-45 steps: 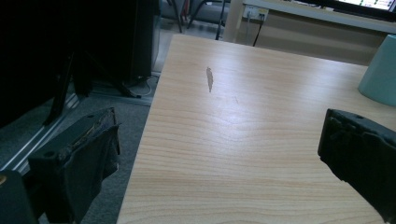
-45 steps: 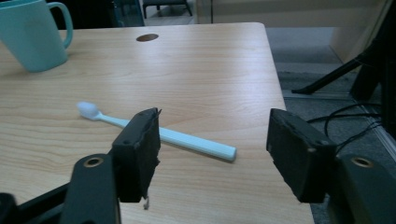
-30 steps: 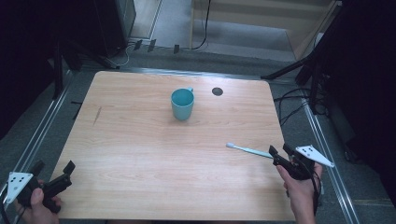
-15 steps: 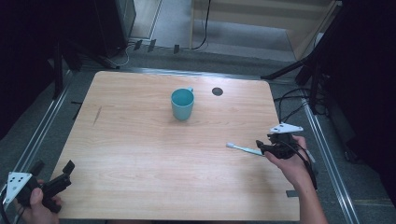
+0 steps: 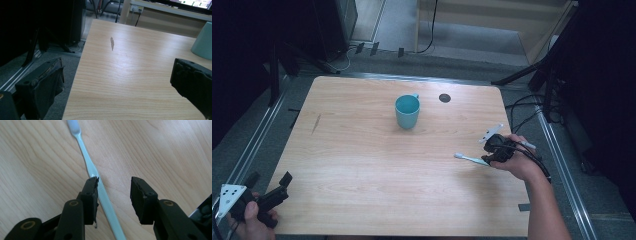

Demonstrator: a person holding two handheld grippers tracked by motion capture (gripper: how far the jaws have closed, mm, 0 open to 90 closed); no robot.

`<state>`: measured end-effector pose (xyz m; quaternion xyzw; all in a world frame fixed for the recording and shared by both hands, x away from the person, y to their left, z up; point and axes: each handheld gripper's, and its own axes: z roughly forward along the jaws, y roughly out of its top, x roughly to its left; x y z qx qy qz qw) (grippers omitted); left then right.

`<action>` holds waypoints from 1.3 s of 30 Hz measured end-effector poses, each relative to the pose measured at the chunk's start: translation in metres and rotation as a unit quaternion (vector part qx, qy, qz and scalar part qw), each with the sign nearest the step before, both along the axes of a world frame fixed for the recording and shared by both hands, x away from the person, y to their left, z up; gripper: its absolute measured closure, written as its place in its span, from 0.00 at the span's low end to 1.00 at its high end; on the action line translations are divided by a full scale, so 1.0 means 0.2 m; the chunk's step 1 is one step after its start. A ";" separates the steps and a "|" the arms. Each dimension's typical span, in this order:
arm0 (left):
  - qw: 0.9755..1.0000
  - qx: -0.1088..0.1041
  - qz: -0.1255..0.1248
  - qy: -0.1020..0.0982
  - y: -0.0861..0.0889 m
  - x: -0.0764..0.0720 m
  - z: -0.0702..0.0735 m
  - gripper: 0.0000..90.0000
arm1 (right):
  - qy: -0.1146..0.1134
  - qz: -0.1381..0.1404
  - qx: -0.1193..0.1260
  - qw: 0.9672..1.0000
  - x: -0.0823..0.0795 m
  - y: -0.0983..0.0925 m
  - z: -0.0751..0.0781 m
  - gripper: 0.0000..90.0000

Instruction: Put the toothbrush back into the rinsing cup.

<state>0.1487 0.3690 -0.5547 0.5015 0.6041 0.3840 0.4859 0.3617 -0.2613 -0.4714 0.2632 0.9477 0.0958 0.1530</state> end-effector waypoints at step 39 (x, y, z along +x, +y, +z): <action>1.000 0.008 -0.010 0.000 -0.01 0.00 0.00 0.00 | 0.095 0.075 -0.084 0.989 0.17 0.15 -0.12 0.83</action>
